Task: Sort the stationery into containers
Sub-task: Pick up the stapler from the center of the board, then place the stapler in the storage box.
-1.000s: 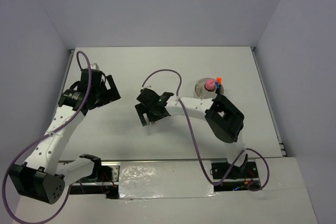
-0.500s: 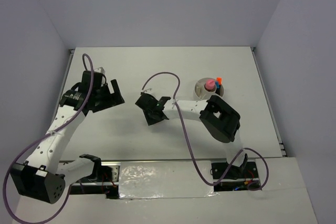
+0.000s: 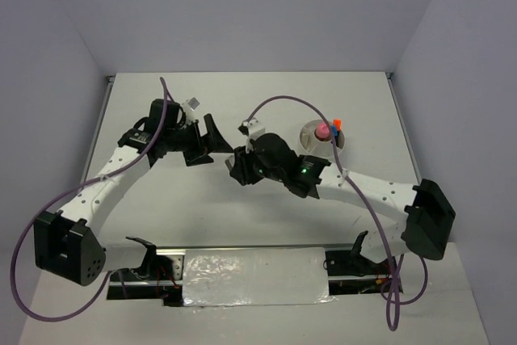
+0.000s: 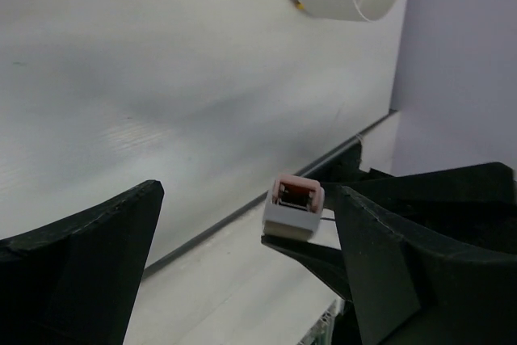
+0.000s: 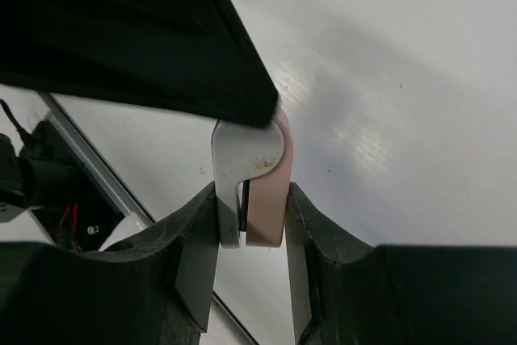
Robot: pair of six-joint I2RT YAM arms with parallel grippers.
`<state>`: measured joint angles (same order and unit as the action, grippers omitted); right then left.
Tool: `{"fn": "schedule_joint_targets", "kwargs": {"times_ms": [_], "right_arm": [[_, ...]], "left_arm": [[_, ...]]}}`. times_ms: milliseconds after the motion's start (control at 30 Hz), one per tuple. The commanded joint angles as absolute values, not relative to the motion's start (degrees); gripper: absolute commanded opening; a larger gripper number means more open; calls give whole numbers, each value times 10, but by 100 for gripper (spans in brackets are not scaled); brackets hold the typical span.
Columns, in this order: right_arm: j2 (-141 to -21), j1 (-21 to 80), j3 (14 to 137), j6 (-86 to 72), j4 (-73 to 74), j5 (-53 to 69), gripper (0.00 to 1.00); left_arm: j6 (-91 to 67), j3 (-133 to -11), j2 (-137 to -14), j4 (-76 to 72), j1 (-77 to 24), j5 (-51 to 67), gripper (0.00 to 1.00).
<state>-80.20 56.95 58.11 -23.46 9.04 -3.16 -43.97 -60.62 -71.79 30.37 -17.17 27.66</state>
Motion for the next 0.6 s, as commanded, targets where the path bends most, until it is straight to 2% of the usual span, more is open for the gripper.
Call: {"fn": "schedule_joint_targets", "kwargs": {"times_ms": [0,100,200,300,400,433,500,533,567], "right_arm": [[-768,563,577,-203,66,-29,23],[-744,562,574,-203,71,-47,23],[-734,561,578,-207,90,-65,24],[-737,559,590,-213,112,-84,24],[-734,551,587,-224,123,-84,24],[-731,547,584,-228,120,-79,25],[-723,541,573,-235,118,-76,27],[-717,537,571,-241,120,-77,30],[-715,534,570,-244,130,-84,33]], "left_arm": [[-475,-625,-746,244,-204,343,99],[-479,-635,-766,241,-234,341,99],[-490,-633,-778,218,-256,346,94],[-497,-639,-787,204,-275,355,82],[-493,-652,-799,204,-292,356,59],[-489,-658,-804,208,-296,354,41],[-484,-662,-810,207,-300,357,25],[-481,-666,-813,208,-302,358,8],[-479,-670,-817,208,-302,356,2]]}}
